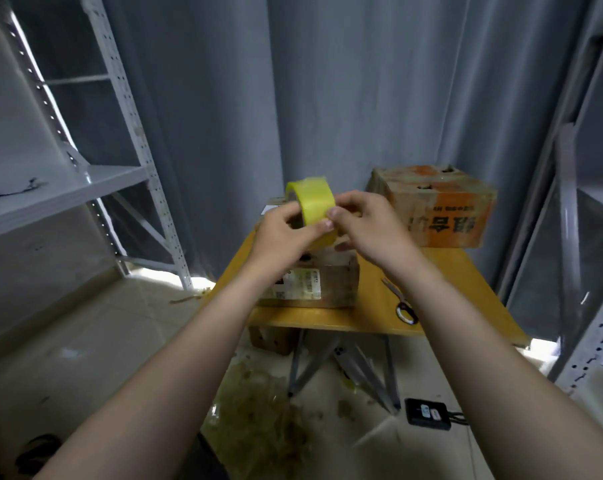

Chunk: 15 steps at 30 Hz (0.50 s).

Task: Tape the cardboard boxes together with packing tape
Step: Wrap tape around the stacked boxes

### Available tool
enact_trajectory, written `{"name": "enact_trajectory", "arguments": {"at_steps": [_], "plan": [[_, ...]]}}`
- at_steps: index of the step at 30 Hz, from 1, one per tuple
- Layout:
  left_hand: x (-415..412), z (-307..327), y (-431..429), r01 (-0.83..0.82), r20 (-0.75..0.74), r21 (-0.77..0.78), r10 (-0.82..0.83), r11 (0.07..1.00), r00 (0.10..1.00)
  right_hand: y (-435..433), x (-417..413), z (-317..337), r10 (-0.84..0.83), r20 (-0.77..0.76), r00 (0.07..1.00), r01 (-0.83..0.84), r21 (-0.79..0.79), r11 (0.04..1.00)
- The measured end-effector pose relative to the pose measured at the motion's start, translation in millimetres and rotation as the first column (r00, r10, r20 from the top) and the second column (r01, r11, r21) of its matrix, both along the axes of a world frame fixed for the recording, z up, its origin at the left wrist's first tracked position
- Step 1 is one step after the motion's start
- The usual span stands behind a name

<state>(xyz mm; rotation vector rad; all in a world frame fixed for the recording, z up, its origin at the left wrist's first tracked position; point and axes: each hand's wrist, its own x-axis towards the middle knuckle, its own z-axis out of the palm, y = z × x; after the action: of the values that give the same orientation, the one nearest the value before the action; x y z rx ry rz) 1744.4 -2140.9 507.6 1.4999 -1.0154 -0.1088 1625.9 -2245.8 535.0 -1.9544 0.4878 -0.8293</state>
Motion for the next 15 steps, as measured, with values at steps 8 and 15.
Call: {"name": "enact_trajectory", "arguments": {"at_steps": [8, 15], "plan": [[-1.5, -3.2, 72.7, 0.030, 0.022, 0.092, -0.033, 0.995, 0.999, 31.6, 6.9, 21.2, 0.122, -0.091, 0.988, -0.136, -0.160, 0.978], [-9.0, -12.5, 84.2, 0.097, -0.054, 0.098, -0.093, 0.990, 0.994, 41.2, 19.6, 14.0, 0.098, 0.023, 0.995, -0.096, -0.082, 0.992]]}}
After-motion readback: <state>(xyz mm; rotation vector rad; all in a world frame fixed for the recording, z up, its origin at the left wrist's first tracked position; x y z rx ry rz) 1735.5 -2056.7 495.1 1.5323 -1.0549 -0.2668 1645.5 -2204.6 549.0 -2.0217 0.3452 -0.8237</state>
